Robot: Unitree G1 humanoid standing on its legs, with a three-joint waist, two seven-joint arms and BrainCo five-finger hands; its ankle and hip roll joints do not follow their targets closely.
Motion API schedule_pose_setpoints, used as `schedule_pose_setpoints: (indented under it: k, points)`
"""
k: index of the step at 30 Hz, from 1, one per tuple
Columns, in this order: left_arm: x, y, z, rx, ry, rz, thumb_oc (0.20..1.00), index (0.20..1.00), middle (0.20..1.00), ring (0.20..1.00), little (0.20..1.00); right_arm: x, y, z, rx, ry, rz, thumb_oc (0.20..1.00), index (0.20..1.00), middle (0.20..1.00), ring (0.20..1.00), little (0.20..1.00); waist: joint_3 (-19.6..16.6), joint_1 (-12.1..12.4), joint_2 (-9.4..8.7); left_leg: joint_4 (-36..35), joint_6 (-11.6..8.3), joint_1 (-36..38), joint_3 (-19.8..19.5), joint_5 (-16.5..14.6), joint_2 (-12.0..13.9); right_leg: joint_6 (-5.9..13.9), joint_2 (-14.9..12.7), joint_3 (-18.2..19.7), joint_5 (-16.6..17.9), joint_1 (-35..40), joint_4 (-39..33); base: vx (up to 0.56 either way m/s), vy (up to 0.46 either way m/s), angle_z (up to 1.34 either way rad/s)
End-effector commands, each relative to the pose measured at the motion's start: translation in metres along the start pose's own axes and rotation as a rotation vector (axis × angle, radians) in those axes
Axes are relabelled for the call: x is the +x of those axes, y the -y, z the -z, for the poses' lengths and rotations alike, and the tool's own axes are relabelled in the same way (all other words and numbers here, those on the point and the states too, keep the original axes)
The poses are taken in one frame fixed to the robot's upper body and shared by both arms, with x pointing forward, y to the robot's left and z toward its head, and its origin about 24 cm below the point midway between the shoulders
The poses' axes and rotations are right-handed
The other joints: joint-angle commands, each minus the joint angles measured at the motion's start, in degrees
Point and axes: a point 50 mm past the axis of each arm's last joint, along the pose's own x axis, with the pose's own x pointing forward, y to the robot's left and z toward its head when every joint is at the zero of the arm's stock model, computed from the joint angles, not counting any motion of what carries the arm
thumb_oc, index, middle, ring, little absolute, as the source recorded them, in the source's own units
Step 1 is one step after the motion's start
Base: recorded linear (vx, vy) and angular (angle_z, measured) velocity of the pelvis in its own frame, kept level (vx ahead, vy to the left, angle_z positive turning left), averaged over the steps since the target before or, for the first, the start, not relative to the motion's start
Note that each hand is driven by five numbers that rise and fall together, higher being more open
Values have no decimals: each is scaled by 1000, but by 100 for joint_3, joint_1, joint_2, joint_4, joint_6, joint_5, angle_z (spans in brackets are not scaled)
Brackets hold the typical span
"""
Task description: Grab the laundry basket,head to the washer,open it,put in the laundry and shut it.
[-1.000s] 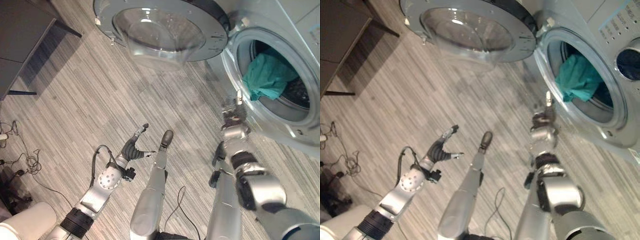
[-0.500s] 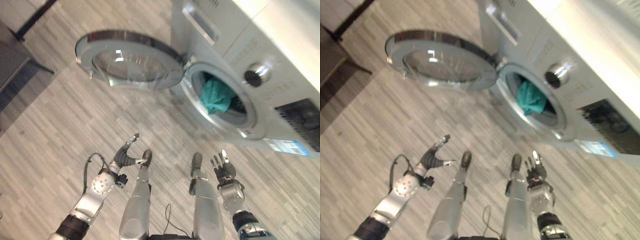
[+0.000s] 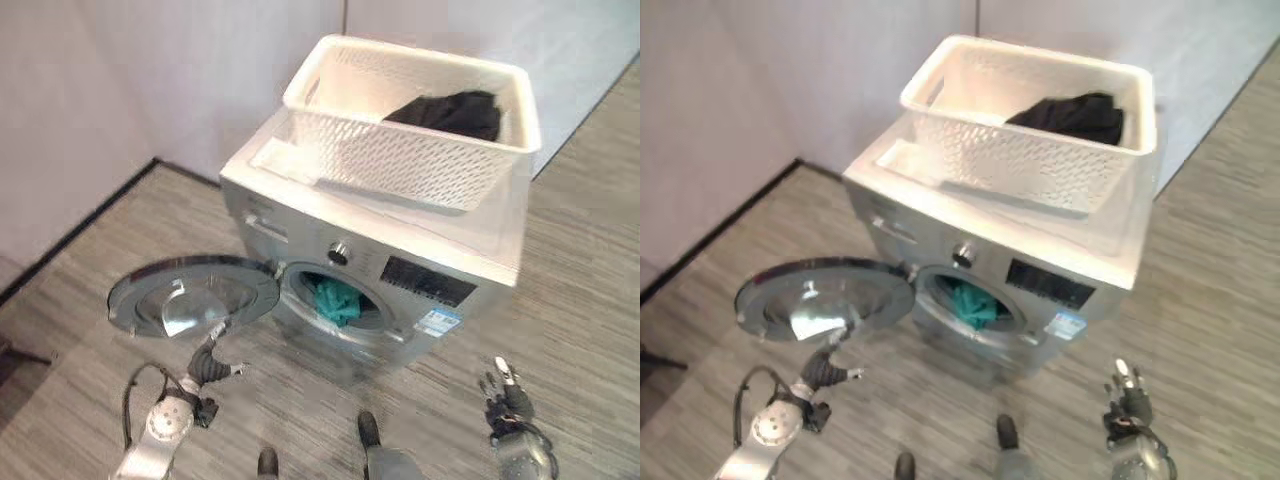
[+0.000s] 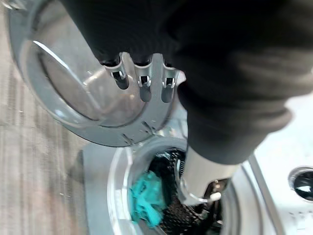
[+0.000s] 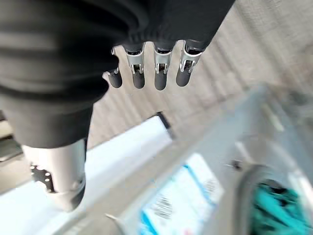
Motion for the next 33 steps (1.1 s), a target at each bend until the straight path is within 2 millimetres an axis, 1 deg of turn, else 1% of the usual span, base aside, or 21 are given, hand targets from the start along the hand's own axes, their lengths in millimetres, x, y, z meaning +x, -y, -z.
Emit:
schedule_pose_setpoints:
  k: [1, 2, 3, 4, 6, 8, 9, 10, 11, 12, 14, 15, 18, 21, 22, 23, 24, 25, 26, 28, 33]
  points:
    - [8, -5, -10, -28, 51, -22, 1000, 1000, 1000, 1000, 1000, 13, -42, -83, 25, 357, -99, 1000, 1000, 1000, 1000, 1000, -121, 157, -77, 256, 106, 368, -125, -932, 250, 543, -405, 28, -396, -553, 640, -2, -28, -29]
    - [8, -2, -9, -49, 47, -18, 1000, 1000, 1000, 1000, 1000, 13, -54, -102, 26, 434, -128, 1000, 1000, 1000, 1000, 1000, -168, 181, -63, 208, 106, 404, -94, -895, 254, 556, -407, 33, -376, -539, 612, 18, -12, -22]
    - [9, -2, -9, -50, 48, -18, 1000, 1000, 1000, 1000, 1000, 13, -55, -102, 25, 435, -128, 1000, 1000, 1000, 1000, 1000, -161, 187, -56, 195, 106, 416, -87, -890, 257, 556, -403, 36, -373, -534, 606, 22, -27, -12]
    - [10, 3, -10, -85, 49, -9, 1000, 1000, 1000, 1000, 1000, 8, -82, -137, 63, 585, -199, 1000, 1000, 1000, 1000, 1000, -247, 230, -35, 135, 110, 456, -74, -834, 263, 556, -399, 40, -353, -499, 569, 11, -23, -5]
    - [14, 8, -12, -104, 49, 7, 1000, 1000, 1000, 1000, 1000, -1, -117, -171, 143, 730, -284, 1000, 1000, 1000, 1000, 1000, -312, 296, -11, 94, 114, 451, -115, -772, 264, 544, -406, -10, -344, -472, 551, 7, -23, -5]
    - [16, 11, -18, -112, 65, 19, 1000, 1000, 1000, 1000, 1000, -18, -155, -199, 217, 853, -406, 1000, 1000, 1000, 1000, 1000, -369, 363, 16, 54, 119, 426, -179, -720, 259, 530, -418, -67, -333, -429, 515, 3, -7, 2]
    - [17, 12, -21, -114, 76, 24, 1000, 1000, 1000, 1000, 1000, -27, -169, -213, 225, 912, -456, 1000, 1000, 1000, 1000, 1000, -397, 388, 27, 46, 118, 408, -217, -706, 254, 527, -431, -105, -327, -409, 498, 2, -8, 7]
    - [17, 12, -21, -114, 76, 24, 1000, 1000, 1000, 1000, 1000, -27, -169, -213, 225, 912, -456, 1000, 1000, 1000, 1000, 1000, -395, 383, 29, 47, 118, 406, -222, -706, 255, 527, -432, -109, -326, -407, 496, 1, -8, 9]
    - [17, 13, -23, -115, 87, 31, 1000, 1000, 1000, 1000, 1000, -38, -183, -230, 221, 978, -510, 1000, 1000, 1000, 1000, 1000, -441, 433, 11, 39, 111, 387, -257, -685, 253, 522, -448, -141, -323, -381, 480, -1, -11, 12]
    - [18, 13, -28, -117, 107, 39, 1000, 1000, 1000, 1000, 1000, -55, -209, -256, 189, 1063, -605, 1000, 1000, 1000, 1000, 1000, -480, 493, -32, 40, 97, 335, -320, -629, 249, 503, -476, -199, -314, -324, 447, 3, -19, 8]
    - [21, 16, -34, -141, 122, 73, 1000, 1000, 1000, 1000, 1000, -75, -242, -278, 227, 1059, -832, 1000, 1000, 1000, 1000, 1000, -529, 612, -126, 42, 49, 253, -520, -542, 250, 432, -523, -354, -381, -188, 430, 14, -30, 16]
    - [21, 17, -34, -144, 124, 73, 1000, 1000, 1000, 1000, 1000, -75, -243, -279, 226, 1059, -836, 1000, 1000, 1000, 1000, 1000, -520, 585, -110, 43, 49, 246, -543, -539, 250, 432, -529, -376, -385, -179, 430, 16, -36, 38]
    - [20, 19, -29, -115, 105, 112, 1000, 1000, 1000, 1000, 1000, -86, -266, -302, -80, 1092, -856, 1000, 1000, 1000, 1000, 1000, -580, 640, -268, 38, -11, 190, -712, -489, 277, 369, -549, -527, -454, -94, 479, 30, -48, 62]
    - [18, 19, -26, -110, 102, 146, 1000, 1000, 1000, 1000, 1000, -83, -296, -332, -819, 1134, -651, 1000, 1000, 1000, 1000, 1000, -539, 647, -355, 38, -54, 167, -816, -459, 342, 319, -505, -612, -538, -63, 594, 18, -38, 34]
    - [17, 18, -27, -99, 109, 169, 1000, 1000, 1000, 1000, 1000, -80, -296, -342, -987, 1116, -566, 1000, 1000, 1000, 1000, 1000, -504, 682, -443, 38, -74, 146, -856, -393, 362, 285, -493, -636, -533, -78, 642, 23, -22, 19]
    - [17, 19, -27, -105, 110, 168, 1000, 1000, 1000, 1000, 1000, -81, -299, -343, -991, 1118, -570, 1000, 1000, 1000, 1000, 1000, -513, 663, -407, 38, -69, 156, -853, -430, 370, 291, -487, -644, -567, -64, 637, 14, -40, 13]
    - [17, 20, -26, -97, 102, 197, 1000, 1000, 1000, 1000, 1000, -68, -306, -354, -1169, 1045, -429, 1000, 1000, 1000, 1000, 1000, -510, 668, -476, 38, -90, 109, -915, -374, 407, 253, -464, -701, -582, -55, 665, 42, -26, 12]
    - [17, 21, -26, -100, 103, 196, 1000, 1000, 1000, 1000, 1000, -68, -307, -354, -1171, 1047, -431, 1000, 1000, 1000, 1000, 1000, -500, 658, -454, 38, -92, 116, -918, -379, 414, 252, -459, -705, -586, -46, 666, 29, -50, 9]
    - [18, 24, -26, -90, 89, 234, 1000, 1000, 1000, 1000, 1000, -54, -309, -352, -1332, 958, -336, 1000, 1000, 1000, 1000, 1000, -492, 679, -517, 38, -101, 79, -974, -341, 437, 231, -428, -775, -614, -30, 681, 26, -28, 27]
    - [17, 26, -27, -88, 90, 264, 1000, 1000, 1000, 1000, 1000, -50, -313, -352, -1498, 929, -242, 1000, 1000, 1000, 1000, 1000, -461, 679, -502, 38, -113, 32, -1024, -282, 465, 210, -405, -842, -647, -18, 709, 30, -26, 23]
    - [16, 30, -28, -85, 88, 306, 1000, 1000, 1000, 1000, 1000, -37, -301, -355, -1613, 858, -124, 1000, 1000, 1000, 1000, 1000, -436, 698, -499, 38, -133, -93, -1180, -209, 471, 179, -371, -966, -695, 0, 742, 22, -18, 13]
